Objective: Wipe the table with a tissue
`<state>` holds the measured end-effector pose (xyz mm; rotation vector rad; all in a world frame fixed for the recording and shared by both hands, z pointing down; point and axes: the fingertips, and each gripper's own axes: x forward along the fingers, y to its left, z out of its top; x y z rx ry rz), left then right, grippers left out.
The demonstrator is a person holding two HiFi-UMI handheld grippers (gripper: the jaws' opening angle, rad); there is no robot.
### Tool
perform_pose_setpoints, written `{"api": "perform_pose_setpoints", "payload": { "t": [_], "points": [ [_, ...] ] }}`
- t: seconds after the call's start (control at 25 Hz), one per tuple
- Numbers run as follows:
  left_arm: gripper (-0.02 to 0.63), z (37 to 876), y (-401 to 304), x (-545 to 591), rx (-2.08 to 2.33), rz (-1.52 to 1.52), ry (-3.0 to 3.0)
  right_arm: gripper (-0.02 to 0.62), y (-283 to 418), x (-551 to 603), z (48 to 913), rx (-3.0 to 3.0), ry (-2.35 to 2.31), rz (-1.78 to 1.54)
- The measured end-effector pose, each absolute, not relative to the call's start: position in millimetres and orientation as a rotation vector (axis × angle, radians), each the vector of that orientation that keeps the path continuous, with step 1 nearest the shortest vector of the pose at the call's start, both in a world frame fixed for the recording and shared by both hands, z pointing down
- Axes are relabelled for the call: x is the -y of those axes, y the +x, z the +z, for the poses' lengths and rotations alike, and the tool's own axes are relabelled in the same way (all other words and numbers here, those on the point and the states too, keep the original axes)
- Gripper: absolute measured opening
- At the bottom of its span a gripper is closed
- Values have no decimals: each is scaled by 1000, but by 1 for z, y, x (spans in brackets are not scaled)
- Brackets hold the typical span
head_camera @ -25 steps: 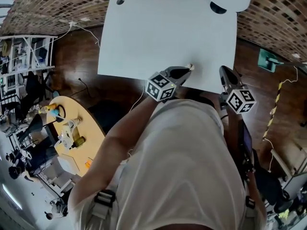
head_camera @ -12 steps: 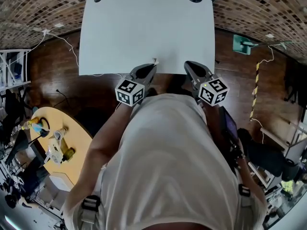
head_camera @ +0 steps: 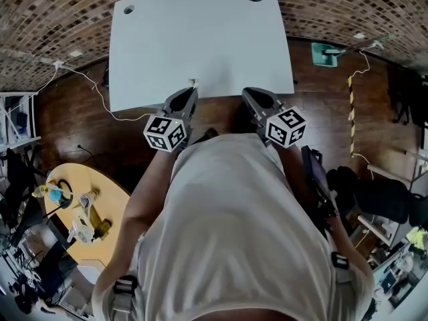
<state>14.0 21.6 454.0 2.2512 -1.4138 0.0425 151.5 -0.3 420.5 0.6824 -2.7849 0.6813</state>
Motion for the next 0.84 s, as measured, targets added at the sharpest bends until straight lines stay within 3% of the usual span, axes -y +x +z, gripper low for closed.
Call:
{"api": "perform_pose_setpoints", "payload": {
  "t": [0.84],
  "points": [
    [21,452,14,-80,1420,36,2268,8,141,-41,408,2801,674,637]
  ]
}}
